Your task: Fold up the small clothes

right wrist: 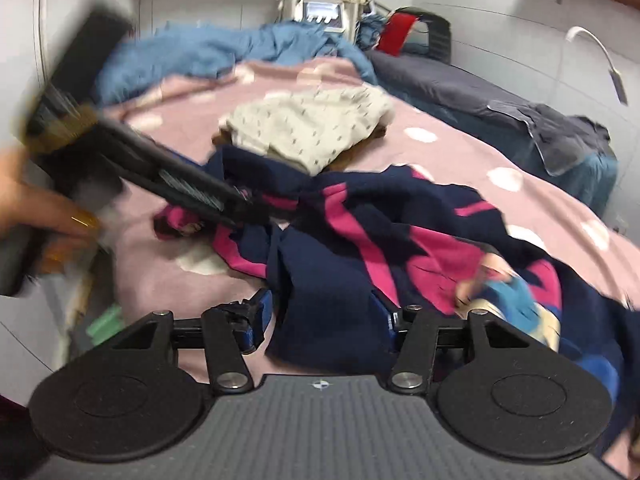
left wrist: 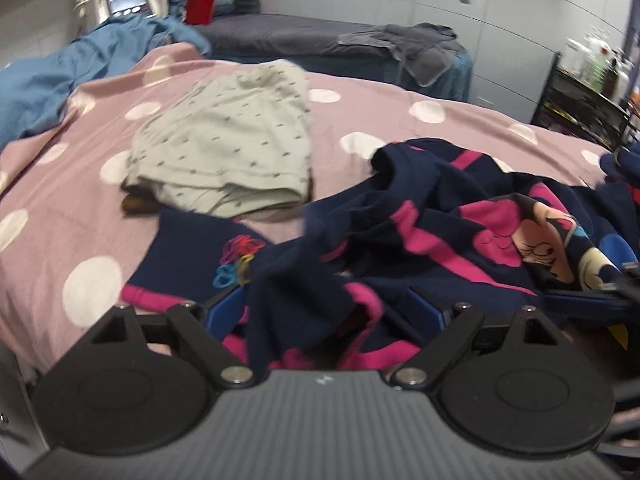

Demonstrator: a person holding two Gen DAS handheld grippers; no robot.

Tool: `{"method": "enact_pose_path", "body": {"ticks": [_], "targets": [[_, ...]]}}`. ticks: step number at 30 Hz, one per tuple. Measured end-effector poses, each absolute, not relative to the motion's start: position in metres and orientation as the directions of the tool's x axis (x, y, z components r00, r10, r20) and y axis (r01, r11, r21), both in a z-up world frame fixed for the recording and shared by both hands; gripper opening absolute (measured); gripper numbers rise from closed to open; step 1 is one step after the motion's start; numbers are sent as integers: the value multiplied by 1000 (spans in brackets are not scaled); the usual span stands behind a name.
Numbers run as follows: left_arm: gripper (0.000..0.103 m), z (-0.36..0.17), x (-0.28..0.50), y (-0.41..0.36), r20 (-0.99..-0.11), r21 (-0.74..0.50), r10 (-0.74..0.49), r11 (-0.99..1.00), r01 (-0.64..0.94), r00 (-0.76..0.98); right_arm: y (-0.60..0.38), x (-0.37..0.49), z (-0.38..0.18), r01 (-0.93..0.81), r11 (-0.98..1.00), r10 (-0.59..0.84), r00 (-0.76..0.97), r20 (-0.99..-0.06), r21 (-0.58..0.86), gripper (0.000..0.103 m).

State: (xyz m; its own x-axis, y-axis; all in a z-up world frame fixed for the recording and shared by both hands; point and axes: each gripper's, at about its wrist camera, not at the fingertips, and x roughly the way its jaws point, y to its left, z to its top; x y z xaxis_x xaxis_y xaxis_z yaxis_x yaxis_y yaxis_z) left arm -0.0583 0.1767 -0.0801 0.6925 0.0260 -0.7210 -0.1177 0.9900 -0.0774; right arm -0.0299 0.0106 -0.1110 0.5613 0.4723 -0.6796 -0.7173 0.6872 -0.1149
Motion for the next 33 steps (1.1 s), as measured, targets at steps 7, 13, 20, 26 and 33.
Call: {"method": "enact_pose_path", "body": {"ticks": [7, 13, 20, 26, 33], "targets": [[88, -78, -66, 192, -722, -74, 41, 988, -137, 691, -21, -17, -100, -631, 774, 439, 582, -684, -41, 5], [88, -58, -58, 183, -679, -116, -44, 992, -48, 733, -144, -49, -28, -432, 899, 293, 710, -640, -68, 2], [97, -53, -27, 114, -658, -67, -211, 973, 223, 723, -260, -91, -35, -101, 985, -22, 724, -690, -137, 0], [96, -69, -10, 34, -622, 260, -325, 773, 579, 712, -249, -106, -34, -124, 983, 10, 766, -642, -133, 53], [70, -100, 15, 27, -748, 235, -426, 546, 804, 508, -190, -94, -40, -464, 838, 190, 740, -646, -286, 60]]}}
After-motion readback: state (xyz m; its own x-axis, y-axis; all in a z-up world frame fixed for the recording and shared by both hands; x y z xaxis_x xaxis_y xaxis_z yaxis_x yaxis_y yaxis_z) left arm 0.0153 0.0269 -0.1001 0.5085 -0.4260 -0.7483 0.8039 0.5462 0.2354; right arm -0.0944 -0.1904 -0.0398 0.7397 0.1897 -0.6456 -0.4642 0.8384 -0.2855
